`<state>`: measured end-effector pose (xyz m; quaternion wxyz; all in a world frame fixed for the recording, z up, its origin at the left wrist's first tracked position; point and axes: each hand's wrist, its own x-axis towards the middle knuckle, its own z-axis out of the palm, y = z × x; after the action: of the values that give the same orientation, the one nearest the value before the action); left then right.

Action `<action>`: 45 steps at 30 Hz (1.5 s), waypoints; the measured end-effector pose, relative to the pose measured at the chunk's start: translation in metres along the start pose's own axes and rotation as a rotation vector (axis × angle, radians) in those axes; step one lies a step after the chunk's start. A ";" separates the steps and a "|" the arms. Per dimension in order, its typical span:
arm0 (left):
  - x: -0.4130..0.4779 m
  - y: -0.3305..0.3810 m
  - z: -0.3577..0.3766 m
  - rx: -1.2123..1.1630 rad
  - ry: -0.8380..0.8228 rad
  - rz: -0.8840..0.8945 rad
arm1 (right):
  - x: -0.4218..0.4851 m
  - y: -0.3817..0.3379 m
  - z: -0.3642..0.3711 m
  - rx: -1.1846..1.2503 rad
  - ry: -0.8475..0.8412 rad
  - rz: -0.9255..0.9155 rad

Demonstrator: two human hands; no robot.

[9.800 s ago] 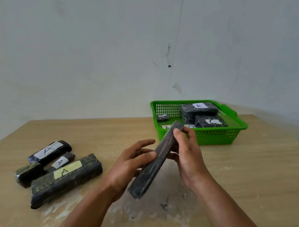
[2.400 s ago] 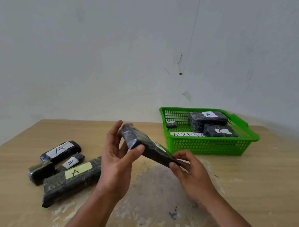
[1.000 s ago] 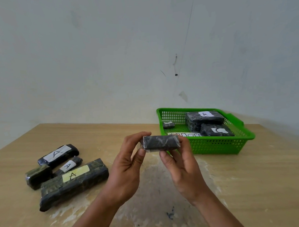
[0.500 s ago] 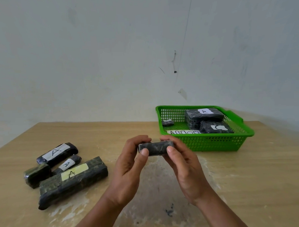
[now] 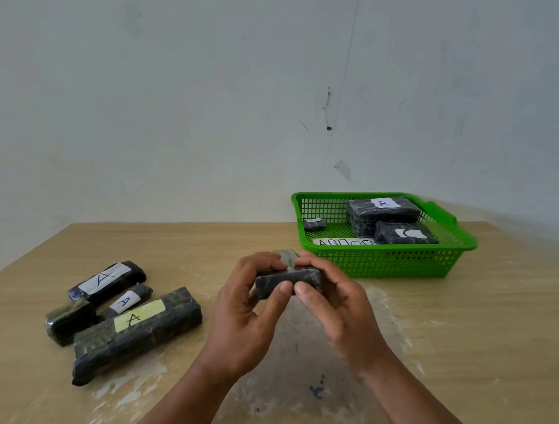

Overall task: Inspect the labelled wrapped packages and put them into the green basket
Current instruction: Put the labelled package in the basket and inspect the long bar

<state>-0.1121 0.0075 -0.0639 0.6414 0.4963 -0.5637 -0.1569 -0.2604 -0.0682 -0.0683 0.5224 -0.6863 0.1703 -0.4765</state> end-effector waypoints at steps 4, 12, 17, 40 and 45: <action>0.000 0.002 0.001 0.032 0.017 -0.010 | -0.001 -0.002 -0.003 -0.003 -0.033 -0.004; 0.001 0.011 -0.006 -0.056 -0.067 -0.057 | 0.000 0.004 -0.003 -0.236 0.046 -0.074; 0.003 0.012 -0.001 -0.068 -0.025 -0.032 | 0.004 0.007 -0.007 -0.302 0.086 -0.098; 0.011 0.001 -0.011 -0.323 0.205 -0.353 | 0.008 0.021 -0.032 -0.739 0.326 -0.235; 0.016 -0.003 -0.016 -0.352 0.282 -0.393 | 0.008 0.005 -0.028 -0.394 0.279 -0.140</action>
<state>-0.0917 0.0011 -0.0554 0.7469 0.4940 -0.3260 -0.3029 -0.2791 -0.0915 -0.0691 0.3157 -0.7126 0.2822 -0.5594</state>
